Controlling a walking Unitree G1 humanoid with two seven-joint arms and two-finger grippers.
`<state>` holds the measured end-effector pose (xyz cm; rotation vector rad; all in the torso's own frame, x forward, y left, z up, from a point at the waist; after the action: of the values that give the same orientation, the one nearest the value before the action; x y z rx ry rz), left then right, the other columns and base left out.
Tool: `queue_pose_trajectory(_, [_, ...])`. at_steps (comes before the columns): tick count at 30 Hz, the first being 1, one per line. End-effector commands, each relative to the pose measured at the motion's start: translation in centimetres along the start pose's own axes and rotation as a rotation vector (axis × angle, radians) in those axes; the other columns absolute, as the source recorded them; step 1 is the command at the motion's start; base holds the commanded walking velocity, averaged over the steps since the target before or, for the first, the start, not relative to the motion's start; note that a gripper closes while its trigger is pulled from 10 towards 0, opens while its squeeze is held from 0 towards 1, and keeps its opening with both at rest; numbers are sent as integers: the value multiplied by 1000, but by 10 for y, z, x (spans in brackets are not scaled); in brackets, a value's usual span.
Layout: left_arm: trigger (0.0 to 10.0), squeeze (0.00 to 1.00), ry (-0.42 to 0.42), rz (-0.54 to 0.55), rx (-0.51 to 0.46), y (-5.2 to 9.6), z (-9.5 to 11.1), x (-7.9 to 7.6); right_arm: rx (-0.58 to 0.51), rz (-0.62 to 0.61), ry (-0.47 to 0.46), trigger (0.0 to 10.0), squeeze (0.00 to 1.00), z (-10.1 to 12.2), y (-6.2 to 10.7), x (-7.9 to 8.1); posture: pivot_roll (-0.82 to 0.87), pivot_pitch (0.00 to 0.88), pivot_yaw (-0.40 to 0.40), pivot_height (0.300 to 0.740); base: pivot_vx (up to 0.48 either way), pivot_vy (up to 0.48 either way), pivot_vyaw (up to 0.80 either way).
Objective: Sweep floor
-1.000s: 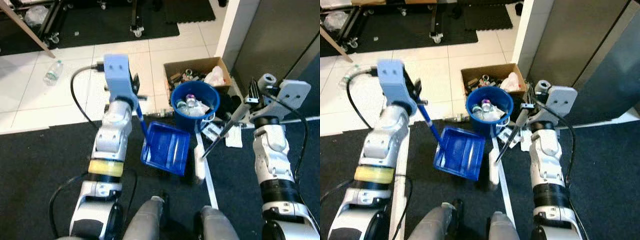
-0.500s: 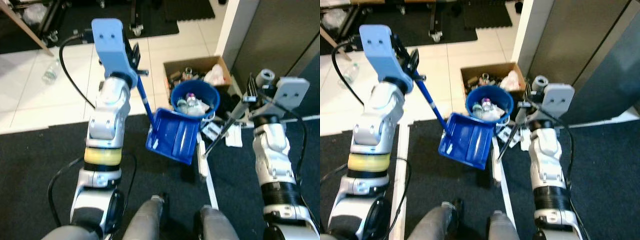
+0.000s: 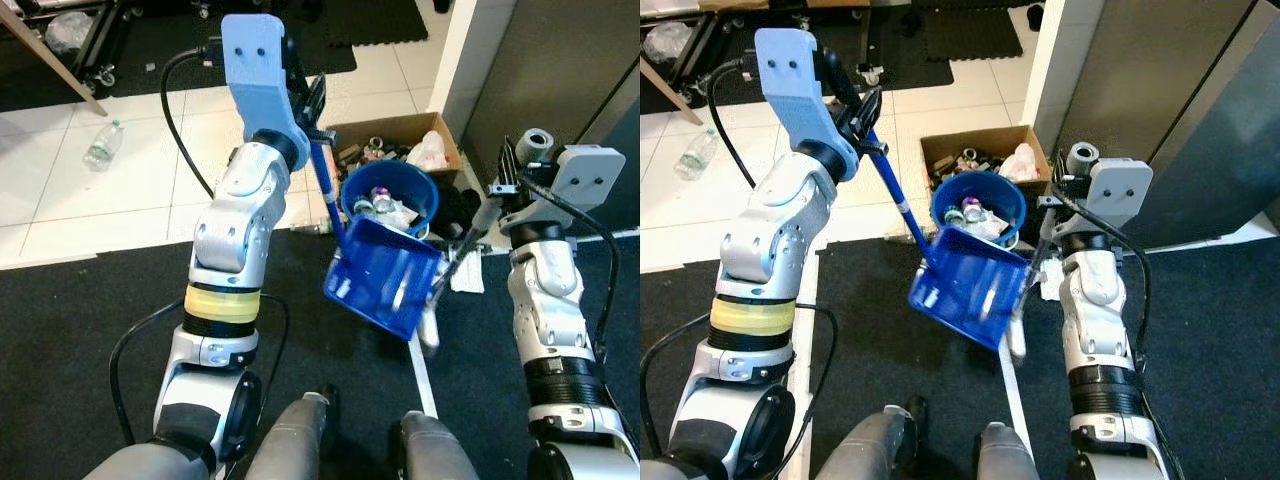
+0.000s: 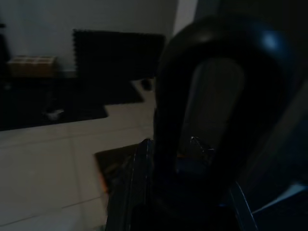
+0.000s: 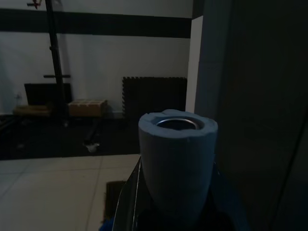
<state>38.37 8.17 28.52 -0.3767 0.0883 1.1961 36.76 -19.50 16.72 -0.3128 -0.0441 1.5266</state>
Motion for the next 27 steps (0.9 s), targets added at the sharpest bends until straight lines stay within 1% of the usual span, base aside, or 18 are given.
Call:
queue_pose_trajectory(1, [10000,0,9,-82,-131,1,35,-17,-37,1,-12,10000,0,10,-1,2,-78,100,22,740,0,0,0])
queue_pose_trajectory(4, [10000,0,-64,-89,-230,2,66,-14,-38,3,-15,10000,0,10,-1,4,-71,97,20,740,0,0,0])
queue_pose_trajectory(5, [10000,0,-82,-86,-248,2,73,-13,-38,4,-15,10000,0,10,-2,4,-71,97,20,740,0,0,0])
queue_pose_trajectory(6, [10000,0,-82,-86,-248,2,73,-13,-38,4,-15,10000,0,10,-2,4,-71,97,20,740,0,0,0])
queue_pose_trajectory(8, [10000,0,-131,-39,-278,3,86,-3,-37,2,-15,10000,0,10,-2,4,-69,95,20,740,0,0,0])
queue_pose_trajectory(9, [10000,0,-145,-23,-286,3,89,0,-37,0,-15,10000,0,9,-3,3,-69,95,20,740,0,0,0])
queue_pose_trajectory(11, [10000,0,-185,28,-302,2,94,9,-35,-4,-13,10000,0,9,-3,1,-70,94,19,740,0,0,0])
queue_pose_trajectory(12, [10000,0,-191,50,-310,2,96,14,-33,-6,-12,10000,0,8,-2,1,-70,94,19,740,0,0,0])
queue_pose_trajectory(14, [10000,0,-192,81,-320,1,100,20,-31,-7,-10,10000,0,7,-2,0,-70,95,18,740,0,0,0])
queue_pose_trajectory(16, [10000,0,-204,153,-327,-1,103,33,-27,-9,-8,10000,0,6,-2,-1,-70,95,18,740,0,0,0])
queue_pose_trajectory(18, [10000,0,-193,196,-326,-1,104,41,-25,-9,-8,10000,0,6,-2,-1,-70,95,18,740,0,0,0])
queue_pose_trajectory(20, [10000,0,-179,211,-327,-2,105,45,-23,-8,-7,10000,0,5,-1,-1,-74,91,18,740,0,0,0])
queue_pose_trajectory(27, [10000,0,-182,207,-334,-3,106,43,-18,-6,-5,10000,0,4,-2,-1,-74,88,16,740,0,0,0])
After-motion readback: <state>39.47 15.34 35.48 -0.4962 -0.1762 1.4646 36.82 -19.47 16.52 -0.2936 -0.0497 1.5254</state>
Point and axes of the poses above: a point about 5 cm out from each wrist's last joint towards the gripper, its own y axis pointing back from the gripper into the wrist, its own z axis along the axis of the wrist's last joint, x = y × z, the point moved 4 cm from there along -y, pointing out of the wrist towards the gripper, and after that the axes turned 10 degrees about y, right-handed, at the moved point
